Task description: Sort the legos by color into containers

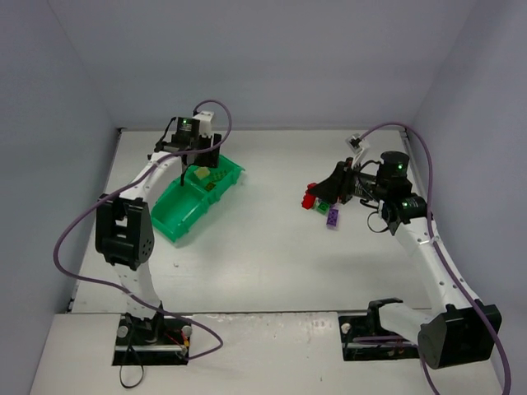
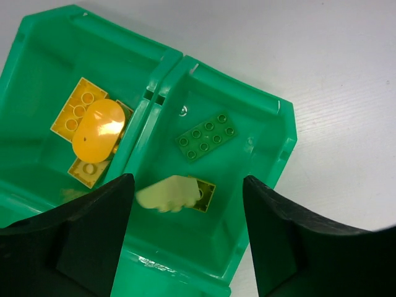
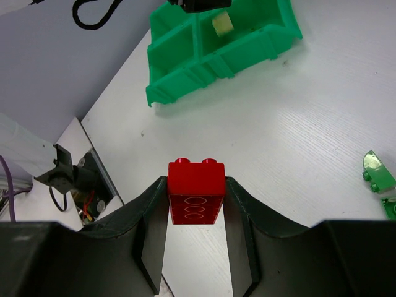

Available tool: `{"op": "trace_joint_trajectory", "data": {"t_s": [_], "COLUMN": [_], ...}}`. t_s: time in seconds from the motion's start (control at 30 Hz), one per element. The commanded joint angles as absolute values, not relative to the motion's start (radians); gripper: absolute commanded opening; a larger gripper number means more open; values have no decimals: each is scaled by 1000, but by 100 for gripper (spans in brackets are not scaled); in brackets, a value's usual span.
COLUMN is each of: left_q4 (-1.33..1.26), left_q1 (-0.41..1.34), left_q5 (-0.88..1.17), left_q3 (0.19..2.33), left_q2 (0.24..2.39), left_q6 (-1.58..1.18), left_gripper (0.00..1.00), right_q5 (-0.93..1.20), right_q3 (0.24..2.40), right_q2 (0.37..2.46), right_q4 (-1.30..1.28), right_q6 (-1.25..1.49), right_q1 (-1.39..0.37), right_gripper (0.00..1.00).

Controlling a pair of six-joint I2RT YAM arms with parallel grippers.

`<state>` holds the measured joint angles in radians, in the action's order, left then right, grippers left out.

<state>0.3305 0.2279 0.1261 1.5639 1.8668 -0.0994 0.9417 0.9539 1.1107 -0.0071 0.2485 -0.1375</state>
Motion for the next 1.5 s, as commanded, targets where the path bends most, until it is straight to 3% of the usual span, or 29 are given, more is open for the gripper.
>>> {"op": "trace_joint_trajectory", "data": {"t_s": [0.0, 0.37, 0.57, 0.73, 1.0, 1.47], "left_q4": [270, 305, 165, 138, 104, -81], "left_q1": [221, 222, 236, 333, 508, 607], "left_q5": [110, 299, 814, 1032, 1192, 1193], "left_q3": [1620, 1548, 1379, 1331, 1370, 1434], "left_q2": [1827, 1642, 1468, 1391, 1425, 1509], "left_q6": [-80, -87, -156, -167, -187, -299], "left_gripper": [66, 69, 69, 69, 70, 71], "right_q5": [943, 937, 960, 1038, 1132, 1157], "right_q3": [1003, 1023, 1034, 1034, 1032, 1037], "right_q2": [1100, 1091, 1095, 1088, 1066, 1046], "right_q4": [37, 37, 55, 109, 169, 209], "right_q6": [242, 268, 319, 351, 374, 399], "right_q1": [-127, -127, -129, -130, -138, -244], "right_gripper": [0, 0, 0, 0, 0, 0]}}
